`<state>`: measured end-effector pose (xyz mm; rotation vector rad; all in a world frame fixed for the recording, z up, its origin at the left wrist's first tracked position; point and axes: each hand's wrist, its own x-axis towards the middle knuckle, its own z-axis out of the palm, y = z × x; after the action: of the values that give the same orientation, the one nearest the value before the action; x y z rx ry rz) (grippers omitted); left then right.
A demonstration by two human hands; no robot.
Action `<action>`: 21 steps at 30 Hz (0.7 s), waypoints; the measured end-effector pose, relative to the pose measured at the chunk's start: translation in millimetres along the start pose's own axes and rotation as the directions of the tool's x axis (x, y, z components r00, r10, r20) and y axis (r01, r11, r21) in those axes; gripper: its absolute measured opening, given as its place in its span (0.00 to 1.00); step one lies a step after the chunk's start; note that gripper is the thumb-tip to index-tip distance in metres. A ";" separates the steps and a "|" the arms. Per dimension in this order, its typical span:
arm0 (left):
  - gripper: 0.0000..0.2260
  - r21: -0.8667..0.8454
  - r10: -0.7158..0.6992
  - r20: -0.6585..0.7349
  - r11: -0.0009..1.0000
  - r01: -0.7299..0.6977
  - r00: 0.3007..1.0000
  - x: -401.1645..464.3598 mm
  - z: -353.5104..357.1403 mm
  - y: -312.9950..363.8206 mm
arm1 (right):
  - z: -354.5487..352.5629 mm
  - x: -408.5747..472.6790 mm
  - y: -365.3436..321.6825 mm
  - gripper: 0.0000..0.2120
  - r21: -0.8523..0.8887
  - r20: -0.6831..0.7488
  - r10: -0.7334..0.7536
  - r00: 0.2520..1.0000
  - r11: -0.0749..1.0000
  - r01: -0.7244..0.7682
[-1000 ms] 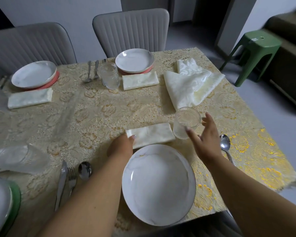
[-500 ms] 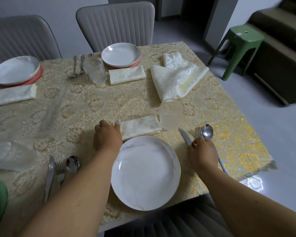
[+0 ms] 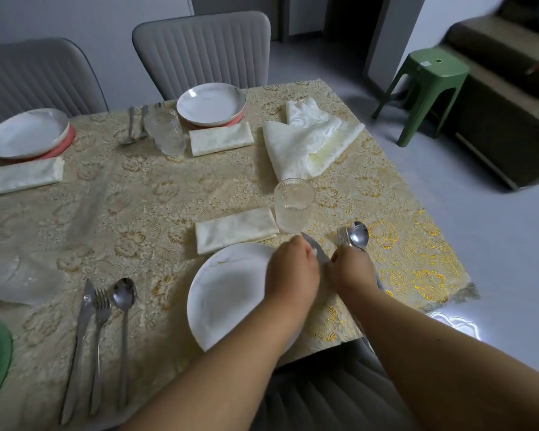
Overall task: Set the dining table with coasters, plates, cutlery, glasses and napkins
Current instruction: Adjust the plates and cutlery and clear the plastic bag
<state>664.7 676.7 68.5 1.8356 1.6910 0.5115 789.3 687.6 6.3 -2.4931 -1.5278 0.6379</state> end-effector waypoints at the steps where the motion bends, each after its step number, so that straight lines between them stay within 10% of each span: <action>1: 0.06 0.016 0.007 0.051 1.000 -0.007 0.999 -6.0 9.2 4.6 | -5.1 1.7 3.8 0.10 -0.004 -0.007 0.002 1.000 1.000 -0.003; 6: 0.09 0.126 -0.125 0.258 0.988 0.095 0.958 -18.1 59.9 14.9 | -29.5 13.3 41.4 0.10 -0.097 0.023 0.006 1.000 0.995 -0.004; 21: 0.16 0.288 -0.250 0.105 0.934 0.211 0.962 0.4 96.9 29.6 | -33.2 13.9 60.0 0.03 -0.098 0.219 -0.105 0.970 0.987 0.128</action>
<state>749.0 660.9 14.4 1.7760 1.9231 0.0475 857.8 674.6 11.8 -2.4565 -1.8175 0.8468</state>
